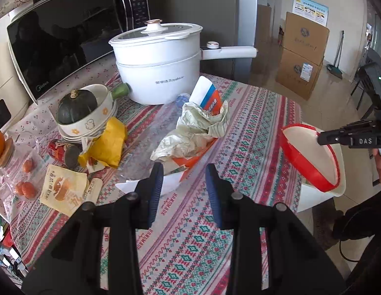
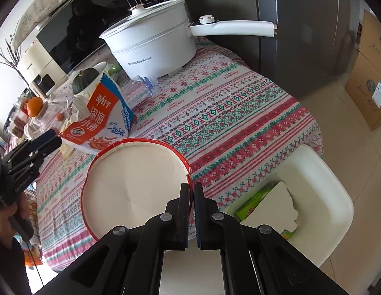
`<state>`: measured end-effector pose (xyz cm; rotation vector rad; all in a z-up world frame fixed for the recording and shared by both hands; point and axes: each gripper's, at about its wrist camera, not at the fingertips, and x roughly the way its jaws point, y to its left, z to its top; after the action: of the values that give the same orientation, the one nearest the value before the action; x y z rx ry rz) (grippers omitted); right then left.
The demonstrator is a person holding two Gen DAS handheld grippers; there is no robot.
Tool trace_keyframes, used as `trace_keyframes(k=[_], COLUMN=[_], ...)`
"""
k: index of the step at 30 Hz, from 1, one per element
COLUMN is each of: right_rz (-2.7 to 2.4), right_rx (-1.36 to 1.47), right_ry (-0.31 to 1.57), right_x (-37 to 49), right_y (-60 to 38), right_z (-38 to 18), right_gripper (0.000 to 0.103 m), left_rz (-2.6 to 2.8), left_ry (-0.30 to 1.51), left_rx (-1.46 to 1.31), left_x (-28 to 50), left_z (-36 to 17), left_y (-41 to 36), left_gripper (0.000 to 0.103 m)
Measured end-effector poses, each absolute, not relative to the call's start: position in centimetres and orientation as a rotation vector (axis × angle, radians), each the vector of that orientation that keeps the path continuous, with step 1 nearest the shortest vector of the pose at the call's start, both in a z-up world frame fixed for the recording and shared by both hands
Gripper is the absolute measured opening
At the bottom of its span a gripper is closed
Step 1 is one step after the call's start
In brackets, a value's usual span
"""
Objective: Collect trash
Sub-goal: 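Grasp the crumpled white tissue with the left tool while the right tool holds the plate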
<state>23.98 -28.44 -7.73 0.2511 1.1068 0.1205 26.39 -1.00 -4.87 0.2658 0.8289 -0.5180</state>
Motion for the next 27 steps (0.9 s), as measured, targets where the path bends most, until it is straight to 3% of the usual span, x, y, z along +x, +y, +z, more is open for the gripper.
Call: trace_keyframes(k=[2,5,8,10,15,20,23,24,25,27], right_rz=[0.123,0.127,0.127,0.121,0.107,0.113,0.116,0.115,0.114,0.111], right_rx=[0.266,0.271,0.270,0.272,0.285,0.290,0.292,0.292,0.292,0.289], right_ry=[1.110,1.106,1.099,1.095,1.091,1.087,1.080,1.078,1.079,1.080], right_x=[23.8,23.4,23.0,22.8,22.5,22.3,22.1,22.0,21.9,21.7], right_y=[-28.6,-28.7,-29.1,-29.6,-30.7,-31.4,-31.9,-32.0,-32.2,-32.4], right_z=[-7.7,-7.5,-7.3,-7.1,-6.9,-6.6,-6.4,-6.3,-6.3,-6.4], right_gripper=[0.004,0.005,0.005,0.005,0.005,0.005,0.005,0.005,0.005,0.005], left_rz=[-0.659,-0.661,-0.626,-0.612,-0.596,-0.525,-0.426,-0.406,-0.401,-0.405], left_ry=[0.947,1.039,1.066,1.076,1.097,1.121,1.135,1.120,1.109,1.098], left_rx=[0.189,0.285,0.271,0.226,0.171,0.149,0.157,0.156,0.136,0.060], left_x=[25.9,24.3,23.7,23.8,24.6,25.7,25.8,25.7,25.6,25.4], left_z=[-5.5,-7.7,-9.1,-9.8,-10.9,-12.7,-14.3,-14.5,-14.5,-14.1], left_y=[-1.3,-2.6,-2.8,-2.7,-4.6,-6.8,-7.4,-7.3,-7.0,-6.2], left_gripper=[0.025,0.025,0.040,0.060,0.070,0.070,0.064,0.052,0.034,0.030])
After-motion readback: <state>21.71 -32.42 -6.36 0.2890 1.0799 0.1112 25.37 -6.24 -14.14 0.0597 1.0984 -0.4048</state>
